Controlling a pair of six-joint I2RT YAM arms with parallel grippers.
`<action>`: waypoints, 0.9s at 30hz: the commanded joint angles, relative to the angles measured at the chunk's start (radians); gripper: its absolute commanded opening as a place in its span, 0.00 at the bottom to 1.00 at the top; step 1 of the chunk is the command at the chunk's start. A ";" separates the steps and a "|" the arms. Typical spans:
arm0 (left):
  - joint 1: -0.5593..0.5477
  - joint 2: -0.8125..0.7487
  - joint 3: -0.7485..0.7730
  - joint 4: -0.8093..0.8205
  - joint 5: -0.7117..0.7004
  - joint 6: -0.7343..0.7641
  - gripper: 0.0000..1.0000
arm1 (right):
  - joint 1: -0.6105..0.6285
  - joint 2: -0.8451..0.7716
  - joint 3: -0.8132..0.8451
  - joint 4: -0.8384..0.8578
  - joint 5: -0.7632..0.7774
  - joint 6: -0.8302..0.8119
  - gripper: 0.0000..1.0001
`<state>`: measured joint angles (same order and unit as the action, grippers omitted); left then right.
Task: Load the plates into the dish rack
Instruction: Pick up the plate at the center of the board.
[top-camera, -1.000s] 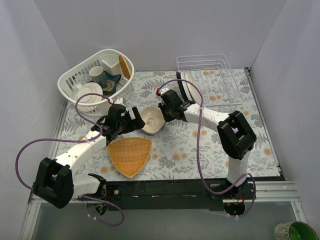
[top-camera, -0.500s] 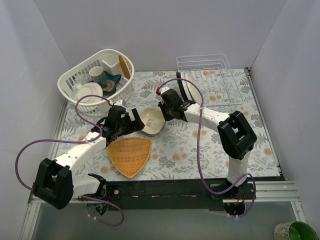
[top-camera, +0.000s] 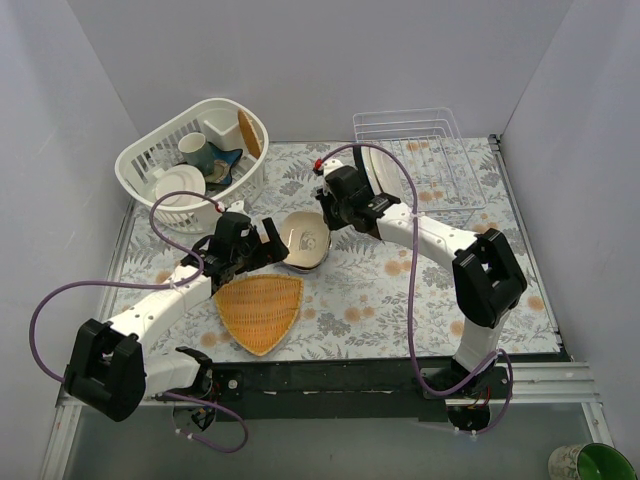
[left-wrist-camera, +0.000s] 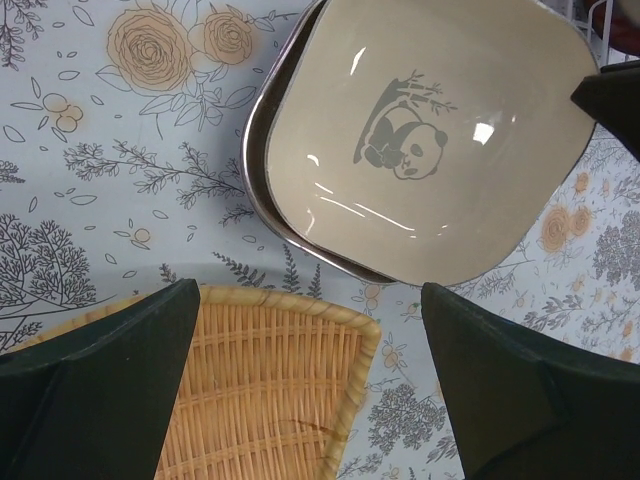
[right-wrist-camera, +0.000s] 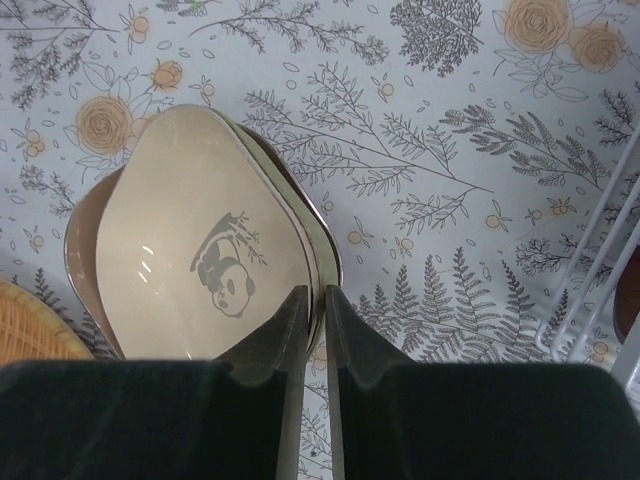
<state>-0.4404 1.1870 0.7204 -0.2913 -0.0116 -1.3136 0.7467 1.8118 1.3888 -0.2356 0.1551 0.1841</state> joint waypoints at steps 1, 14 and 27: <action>0.006 -0.040 -0.015 0.007 -0.001 -0.003 0.93 | 0.003 -0.068 0.056 0.010 0.006 0.009 0.18; 0.006 -0.056 -0.029 0.006 -0.002 -0.010 0.93 | 0.003 -0.055 0.064 -0.013 0.020 0.002 0.17; 0.006 -0.047 -0.044 0.024 0.010 -0.016 0.93 | 0.003 -0.025 0.121 -0.083 0.093 -0.044 0.15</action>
<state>-0.4404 1.1648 0.6937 -0.2867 -0.0101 -1.3251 0.7467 1.7912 1.4521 -0.3073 0.2066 0.1608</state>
